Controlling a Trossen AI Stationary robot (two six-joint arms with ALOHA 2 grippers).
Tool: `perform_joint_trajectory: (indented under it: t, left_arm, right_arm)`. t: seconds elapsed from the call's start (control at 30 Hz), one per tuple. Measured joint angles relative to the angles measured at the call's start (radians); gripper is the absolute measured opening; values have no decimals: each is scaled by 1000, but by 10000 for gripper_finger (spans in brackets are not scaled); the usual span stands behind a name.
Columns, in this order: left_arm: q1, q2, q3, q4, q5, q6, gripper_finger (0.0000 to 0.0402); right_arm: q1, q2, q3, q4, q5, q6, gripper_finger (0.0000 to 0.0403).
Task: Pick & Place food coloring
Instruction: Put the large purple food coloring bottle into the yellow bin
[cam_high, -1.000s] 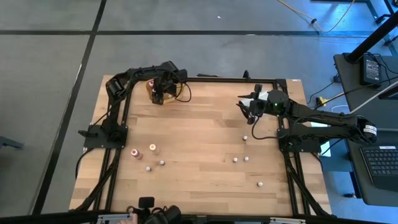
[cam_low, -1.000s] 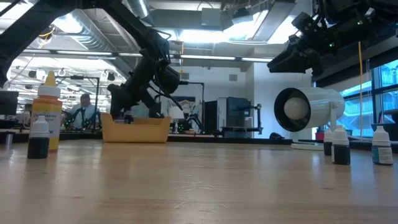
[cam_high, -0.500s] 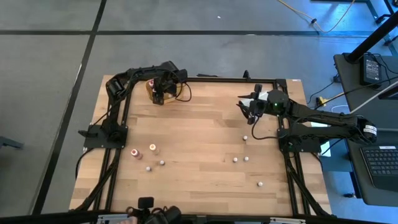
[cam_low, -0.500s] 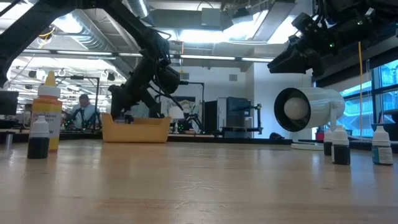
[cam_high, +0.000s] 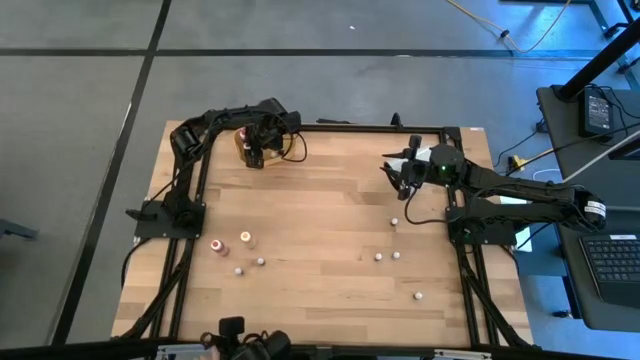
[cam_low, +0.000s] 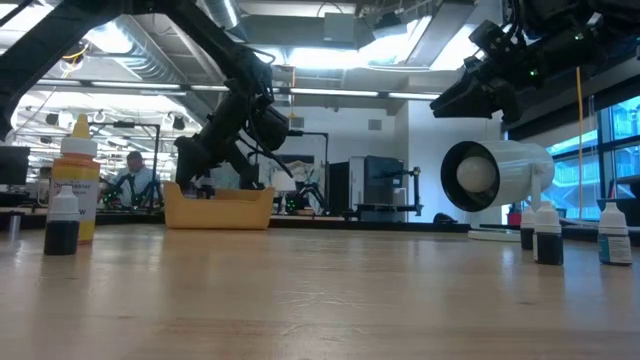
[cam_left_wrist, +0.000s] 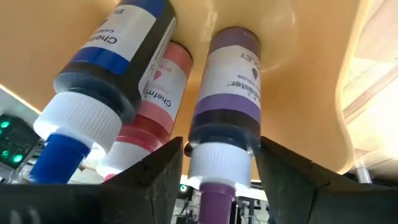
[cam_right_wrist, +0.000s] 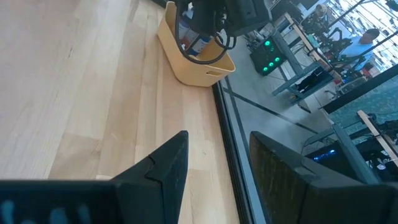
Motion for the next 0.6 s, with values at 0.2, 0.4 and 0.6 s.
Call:
perform_joint_trajectory:
  t: [0.2, 0.4, 0.6]
  left_arm:
    - [0, 0, 0, -5, -41, 24, 227]
    - [0, -21, 0, -61, -84, 26, 232]
    - [-1, -73, 0, -78, -79, 15, 229]
  right_arm:
    - [0, 0, 0, 0, 0, 0, 173]
    - [0, 0, 0, 0, 0, 0, 173]
    - [0, 0, 0, 0, 0, 0, 173]
